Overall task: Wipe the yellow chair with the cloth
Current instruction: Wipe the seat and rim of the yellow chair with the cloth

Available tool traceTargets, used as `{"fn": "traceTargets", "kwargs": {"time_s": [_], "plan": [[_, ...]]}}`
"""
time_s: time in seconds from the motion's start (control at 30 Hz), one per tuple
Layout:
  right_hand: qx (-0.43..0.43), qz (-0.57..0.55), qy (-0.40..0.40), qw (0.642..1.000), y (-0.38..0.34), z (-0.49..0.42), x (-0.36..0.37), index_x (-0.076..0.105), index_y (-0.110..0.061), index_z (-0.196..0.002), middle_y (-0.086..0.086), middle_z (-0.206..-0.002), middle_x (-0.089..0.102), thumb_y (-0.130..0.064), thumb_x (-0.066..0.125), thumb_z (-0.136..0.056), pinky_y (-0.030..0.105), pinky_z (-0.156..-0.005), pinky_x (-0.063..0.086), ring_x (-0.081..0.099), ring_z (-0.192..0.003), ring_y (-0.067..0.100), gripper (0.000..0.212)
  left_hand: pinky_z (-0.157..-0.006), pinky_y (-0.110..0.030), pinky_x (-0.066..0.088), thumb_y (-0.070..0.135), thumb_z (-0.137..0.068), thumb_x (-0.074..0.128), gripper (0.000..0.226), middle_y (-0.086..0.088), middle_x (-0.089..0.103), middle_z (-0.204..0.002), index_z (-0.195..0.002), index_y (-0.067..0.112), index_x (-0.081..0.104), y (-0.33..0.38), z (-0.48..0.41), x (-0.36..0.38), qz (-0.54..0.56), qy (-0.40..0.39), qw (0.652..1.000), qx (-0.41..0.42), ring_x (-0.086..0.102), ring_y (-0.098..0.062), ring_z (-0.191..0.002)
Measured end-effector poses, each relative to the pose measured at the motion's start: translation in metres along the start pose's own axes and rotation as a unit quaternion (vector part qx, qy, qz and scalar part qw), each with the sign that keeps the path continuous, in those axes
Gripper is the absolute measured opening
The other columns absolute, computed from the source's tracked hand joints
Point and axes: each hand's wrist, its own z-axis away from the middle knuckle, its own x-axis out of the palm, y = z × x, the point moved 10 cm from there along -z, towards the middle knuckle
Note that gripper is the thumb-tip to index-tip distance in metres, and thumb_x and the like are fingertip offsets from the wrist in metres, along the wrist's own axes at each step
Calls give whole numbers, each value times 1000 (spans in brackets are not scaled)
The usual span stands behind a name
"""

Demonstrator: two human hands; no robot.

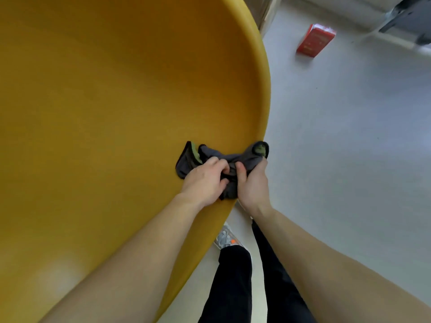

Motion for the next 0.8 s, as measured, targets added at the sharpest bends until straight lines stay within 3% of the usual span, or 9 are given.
{"fn": "traceTargets", "kwargs": {"time_s": [0.07,0.13,0.23,0.33,0.43,0.5,0.6,0.73,0.8], "plan": [[0,29,33,999,-14,-8,-11,43,-2,-125,13,-109,64,-24,54,-101,20,-68,31,62,-106,36,34,-74,-37,41,30,-94,59,14,0,53,-114,-105,24,52,3,-5,-7,48,-16,998,-23,57,-28,-95],[-43,42,108,992,-56,-24,-41,47,-4,-126,16,-118,65,-22,55,-100,17,-71,29,60,-108,33,33,-80,-36,42,23,-89,64,13,-4,62,-112,-100,22,58,18,-25,-33,142,45,989,-13,59,-28,-101],[-108,33,171,979,-110,-44,-65,49,-12,-128,5,-119,63,-26,52,-99,18,-82,35,59,-107,22,32,-82,-37,47,24,-87,63,11,2,64,-107,-95,29,58,30,-40,-65,268,149,952,-9,59,-24,-99],[-120,36,182,975,-94,-33,-47,46,-14,-130,-3,-116,57,-26,52,-97,17,-83,35,54,-104,13,35,-80,-39,47,22,-90,63,11,4,61,-109,-100,26,59,21,-24,-41,246,169,954,9,58,-23,-99],[-15,33,152,988,-4,4,2,43,-5,-130,10,-124,60,-27,55,-99,17,-79,33,58,-114,27,41,-76,-42,47,24,-89,67,15,2,58,-109,-102,24,59,-17,18,15,157,124,980,4,57,-25,-100],[79,29,84,993,57,50,46,41,0,-127,17,-124,60,-29,54,-101,18,-72,31,59,-113,34,42,-76,-43,47,28,-89,69,16,3,56,-107,-101,26,59,-53,55,54,100,69,992,-21,55,-25,-104],[173,45,-19,984,106,95,91,39,4,-128,20,-123,60,-34,52,-102,28,-77,37,60,-111,36,48,-80,-45,48,31,-92,66,14,5,55,-109,-103,28,57,-93,101,89,68,11,995,-67,51,-23,-108],[129,47,10,990,87,57,58,59,-3,-117,17,-110,69,-35,57,-96,41,-87,53,66,-102,34,38,-82,-42,47,33,-95,61,13,4,54,-110,-106,29,57,-75,94,76,155,86,981,-83,53,-24,-108],[69,40,67,995,52,28,23,61,-5,-115,10,-102,67,-35,55,-96,37,-81,53,64,-95,28,36,-83,-42,47,33,-95,59,13,3,54,-109,-106,27,57,-50,76,59,233,148,958,-74,54,-25,-105]]}}
